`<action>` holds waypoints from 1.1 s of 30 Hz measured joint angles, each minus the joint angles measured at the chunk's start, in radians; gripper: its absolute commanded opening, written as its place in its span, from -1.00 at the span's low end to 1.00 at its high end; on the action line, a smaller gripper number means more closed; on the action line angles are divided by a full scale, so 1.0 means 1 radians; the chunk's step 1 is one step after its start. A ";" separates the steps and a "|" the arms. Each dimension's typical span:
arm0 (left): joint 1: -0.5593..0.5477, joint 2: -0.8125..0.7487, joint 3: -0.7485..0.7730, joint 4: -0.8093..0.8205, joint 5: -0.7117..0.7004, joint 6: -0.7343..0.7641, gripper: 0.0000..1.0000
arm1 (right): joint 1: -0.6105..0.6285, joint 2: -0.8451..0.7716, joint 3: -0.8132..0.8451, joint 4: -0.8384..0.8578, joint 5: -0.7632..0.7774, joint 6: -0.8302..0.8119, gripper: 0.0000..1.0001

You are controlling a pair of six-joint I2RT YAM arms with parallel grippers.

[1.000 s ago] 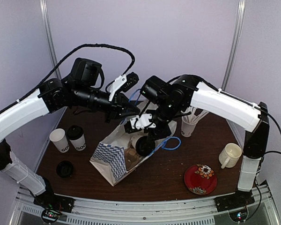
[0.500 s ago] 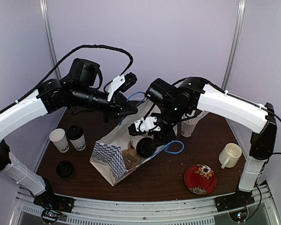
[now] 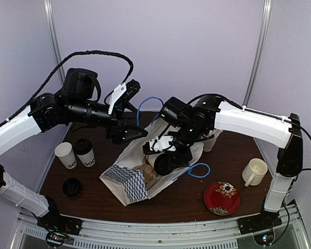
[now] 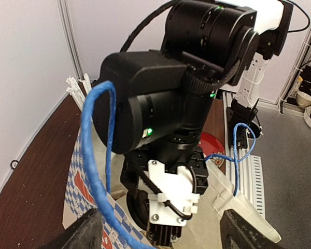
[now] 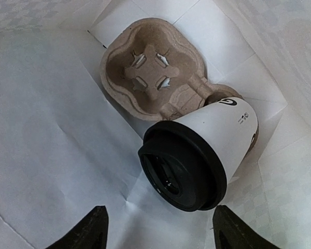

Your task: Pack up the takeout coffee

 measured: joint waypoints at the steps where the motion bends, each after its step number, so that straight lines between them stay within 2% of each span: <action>1: 0.000 -0.008 -0.006 0.006 0.007 -0.004 0.73 | 0.000 0.000 -0.011 0.013 0.010 0.013 0.69; 2: 0.000 -0.013 -0.010 0.013 0.013 -0.008 0.75 | 0.000 0.000 -0.022 0.026 0.023 0.028 0.92; 3: 0.000 -0.015 -0.011 0.017 0.019 -0.010 0.76 | 0.000 0.000 -0.031 0.036 0.028 0.043 0.98; 12: 0.000 -0.023 -0.012 0.027 0.033 -0.011 0.79 | 0.000 0.000 -0.113 0.143 0.063 0.148 0.99; 20: 0.000 -0.020 -0.012 0.026 0.032 -0.008 0.79 | 0.000 0.008 -0.114 0.203 0.063 0.240 0.99; 33: 0.000 -0.016 -0.012 0.020 0.025 0.002 0.79 | 0.000 0.125 -0.071 0.243 0.074 0.405 0.96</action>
